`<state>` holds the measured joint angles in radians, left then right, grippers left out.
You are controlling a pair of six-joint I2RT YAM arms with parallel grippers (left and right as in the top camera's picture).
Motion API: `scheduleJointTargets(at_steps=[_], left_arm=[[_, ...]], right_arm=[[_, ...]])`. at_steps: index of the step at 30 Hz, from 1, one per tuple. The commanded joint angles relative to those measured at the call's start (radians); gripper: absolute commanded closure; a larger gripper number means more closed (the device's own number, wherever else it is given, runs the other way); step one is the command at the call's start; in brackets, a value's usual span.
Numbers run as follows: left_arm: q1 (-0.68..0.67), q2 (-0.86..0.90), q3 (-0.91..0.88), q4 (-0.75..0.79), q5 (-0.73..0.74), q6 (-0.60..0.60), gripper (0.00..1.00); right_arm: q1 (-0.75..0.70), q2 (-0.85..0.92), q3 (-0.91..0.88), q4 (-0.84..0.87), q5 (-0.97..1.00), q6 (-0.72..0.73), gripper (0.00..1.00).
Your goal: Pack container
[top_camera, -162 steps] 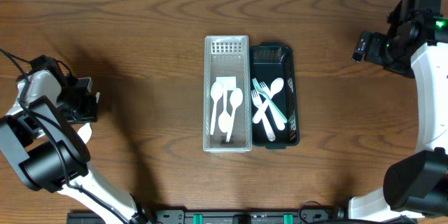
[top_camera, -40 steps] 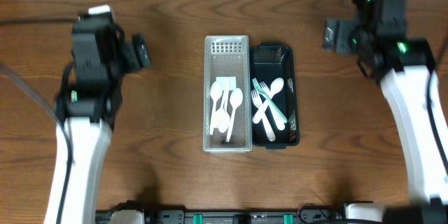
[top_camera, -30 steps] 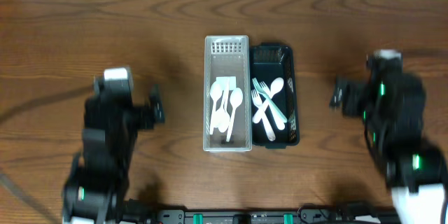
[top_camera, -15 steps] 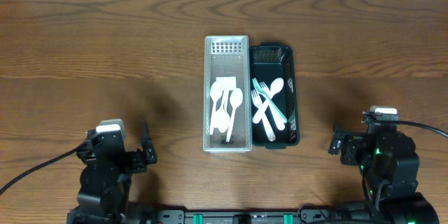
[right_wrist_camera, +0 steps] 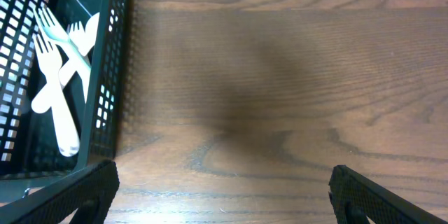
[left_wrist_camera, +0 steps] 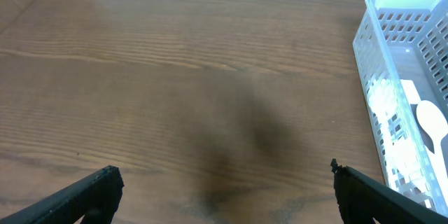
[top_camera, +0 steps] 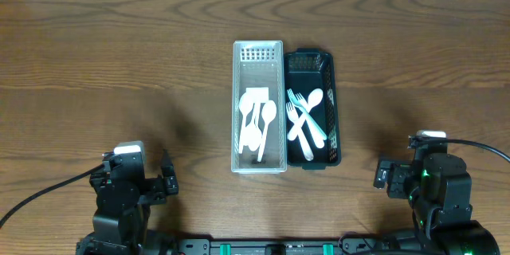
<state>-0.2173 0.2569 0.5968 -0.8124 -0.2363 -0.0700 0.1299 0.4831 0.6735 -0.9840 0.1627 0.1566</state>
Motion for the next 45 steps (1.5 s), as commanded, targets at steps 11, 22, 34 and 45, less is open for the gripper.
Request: scheduleJointTargets(at_steps=[11,22,34,45], left_arm=[[-0.004,-0.004,-0.004,-0.004,-0.011,0.014,0.02],[-0.004,-0.004,-0.004,-0.005,-0.012,0.014,0.02],[-0.004,-0.004,-0.004,-0.018,-0.012,0.014,0.02],[-0.004,-0.004,-0.004,-0.018,-0.012,0.014,0.02]], right_arm=[[0.005,-0.291,-0.059,0.026,-0.04,-0.028,0.01],[-0.049,-0.47,-0.426,0.604,-0.146,-0.193,0.01],[-0.077,-0.476,-0.668,0.91,-0.153,-0.229,0.01],[-0.077,-0.476,-0.668,0.911,-0.152,-0.229,0.01]])
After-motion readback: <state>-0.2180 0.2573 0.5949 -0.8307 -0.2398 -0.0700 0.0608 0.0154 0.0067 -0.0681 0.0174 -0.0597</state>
